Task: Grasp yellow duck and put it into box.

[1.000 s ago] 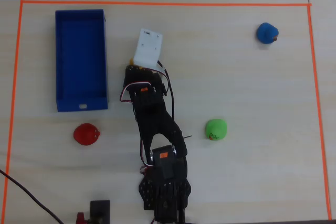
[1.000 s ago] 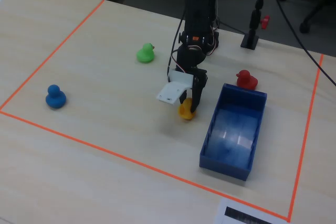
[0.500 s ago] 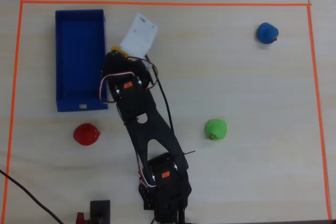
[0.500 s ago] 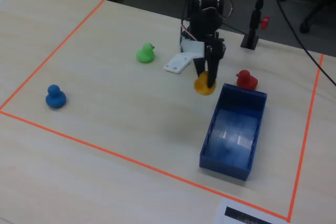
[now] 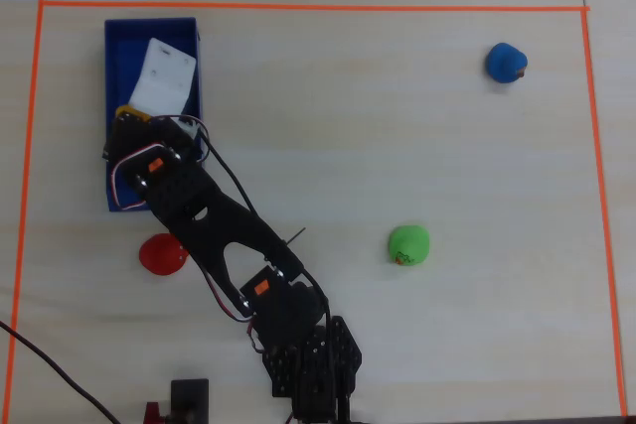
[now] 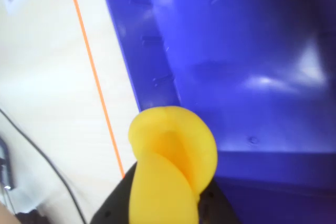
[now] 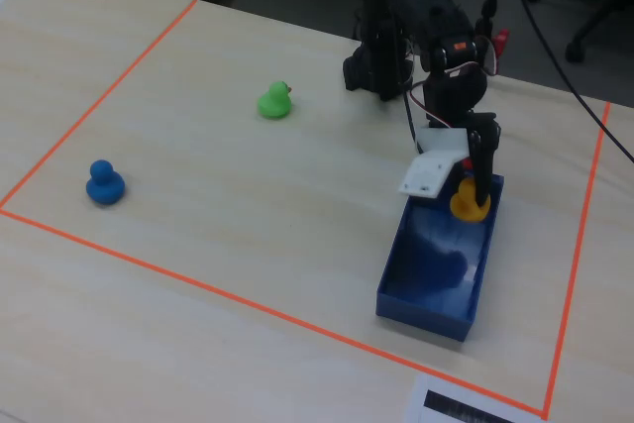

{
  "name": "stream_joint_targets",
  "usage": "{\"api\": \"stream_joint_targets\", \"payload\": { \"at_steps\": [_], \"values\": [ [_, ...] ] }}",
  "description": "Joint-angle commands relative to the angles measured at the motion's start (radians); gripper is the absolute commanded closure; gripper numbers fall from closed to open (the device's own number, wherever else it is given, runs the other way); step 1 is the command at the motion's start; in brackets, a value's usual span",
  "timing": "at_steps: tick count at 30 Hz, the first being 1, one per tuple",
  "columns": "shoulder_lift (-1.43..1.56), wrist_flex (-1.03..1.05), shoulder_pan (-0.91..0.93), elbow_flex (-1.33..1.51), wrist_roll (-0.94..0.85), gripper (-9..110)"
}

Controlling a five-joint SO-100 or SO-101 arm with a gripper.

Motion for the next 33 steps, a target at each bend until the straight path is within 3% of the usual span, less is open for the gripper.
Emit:
{"api": "stream_joint_targets", "payload": {
  "at_steps": [1, 7, 14, 17, 19, 20, 23, 27, 33],
  "values": [
    [-0.077, 0.031, -0.021, -0.115, -0.049, 81],
    [-0.077, 0.077, 0.012, -0.114, -0.104, 62],
    [0.104, 0.307, 0.163, -0.279, -0.186, 64],
    [0.222, 0.407, 0.259, -0.356, -0.249, 72],
    [0.348, 0.434, 0.330, -0.319, -0.307, 90],
    [0.417, 0.434, 0.370, -0.275, -0.337, 101],
    [0.649, 0.402, 0.479, 0.005, -0.486, 101],
    [1.042, 0.245, 0.568, 0.623, -0.661, 101],
    [1.480, 0.153, 0.683, 1.210, -0.764, 101]
  ]
}}
